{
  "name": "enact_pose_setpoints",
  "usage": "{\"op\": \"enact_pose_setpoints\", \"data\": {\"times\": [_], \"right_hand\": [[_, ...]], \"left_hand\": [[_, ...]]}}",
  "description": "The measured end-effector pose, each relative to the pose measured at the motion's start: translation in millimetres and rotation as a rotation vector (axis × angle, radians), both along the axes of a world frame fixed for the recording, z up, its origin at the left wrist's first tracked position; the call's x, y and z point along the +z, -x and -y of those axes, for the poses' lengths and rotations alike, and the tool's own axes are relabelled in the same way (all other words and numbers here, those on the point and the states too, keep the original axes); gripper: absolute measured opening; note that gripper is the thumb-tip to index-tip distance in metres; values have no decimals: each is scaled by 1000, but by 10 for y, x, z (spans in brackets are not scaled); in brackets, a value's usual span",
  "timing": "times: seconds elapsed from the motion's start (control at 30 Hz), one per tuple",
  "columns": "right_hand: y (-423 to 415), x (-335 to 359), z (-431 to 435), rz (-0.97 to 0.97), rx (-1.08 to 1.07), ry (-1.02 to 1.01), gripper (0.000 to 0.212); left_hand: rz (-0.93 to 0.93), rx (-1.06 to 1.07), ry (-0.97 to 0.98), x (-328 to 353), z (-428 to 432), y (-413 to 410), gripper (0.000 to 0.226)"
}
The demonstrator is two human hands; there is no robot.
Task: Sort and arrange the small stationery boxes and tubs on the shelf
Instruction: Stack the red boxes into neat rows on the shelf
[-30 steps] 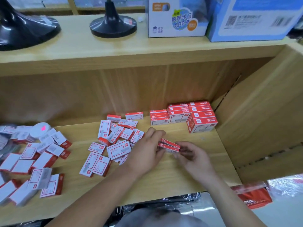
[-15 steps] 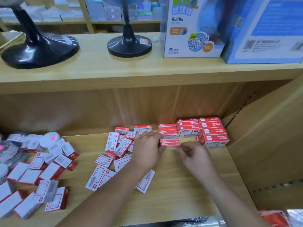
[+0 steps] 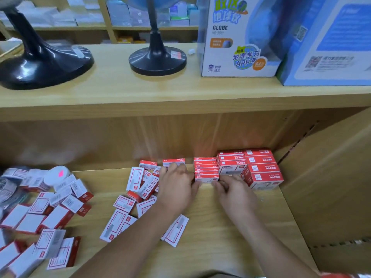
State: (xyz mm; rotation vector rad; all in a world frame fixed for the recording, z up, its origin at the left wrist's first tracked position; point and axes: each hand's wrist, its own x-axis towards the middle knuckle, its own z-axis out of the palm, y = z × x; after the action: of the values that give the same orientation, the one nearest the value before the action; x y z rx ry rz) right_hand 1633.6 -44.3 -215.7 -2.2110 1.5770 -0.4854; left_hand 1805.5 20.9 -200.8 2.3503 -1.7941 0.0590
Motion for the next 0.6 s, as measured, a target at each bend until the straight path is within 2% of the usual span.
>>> {"op": "enact_pose_setpoints", "data": {"times": [0.2, 0.27, 0.33, 0.37, 0.43, 0.47, 0.53, 0.6], "right_hand": [[23, 0, -14, 24, -23, 38, 17], [64, -41, -37, 112, -47, 35, 16], [150, -93, -81, 246, -59, -16, 10], [202, -103, -108, 301, -50, -37, 6], [269, -83, -208, 382, -10, -81, 14], [264, -57, -283, 420, 34, -114, 17], [168, -7, -485, 458, 157, -228, 7], [22, 8, -699, 379, 254, -333, 45]], "left_hand": [[-42, -54, -28, 38, 52, -48, 38], [-97, -100, -51, 83, 44, -125, 34], [-177, -127, 14, 139, -64, -258, 27], [-223, -103, 77, 173, -167, -330, 24], [-316, -10, 167, 235, -465, -443, 17], [-351, 24, 176, 256, -633, -473, 15], [-400, 56, 153, 284, -972, -470, 9], [-370, 98, 83, 284, -1251, -368, 15]]}}
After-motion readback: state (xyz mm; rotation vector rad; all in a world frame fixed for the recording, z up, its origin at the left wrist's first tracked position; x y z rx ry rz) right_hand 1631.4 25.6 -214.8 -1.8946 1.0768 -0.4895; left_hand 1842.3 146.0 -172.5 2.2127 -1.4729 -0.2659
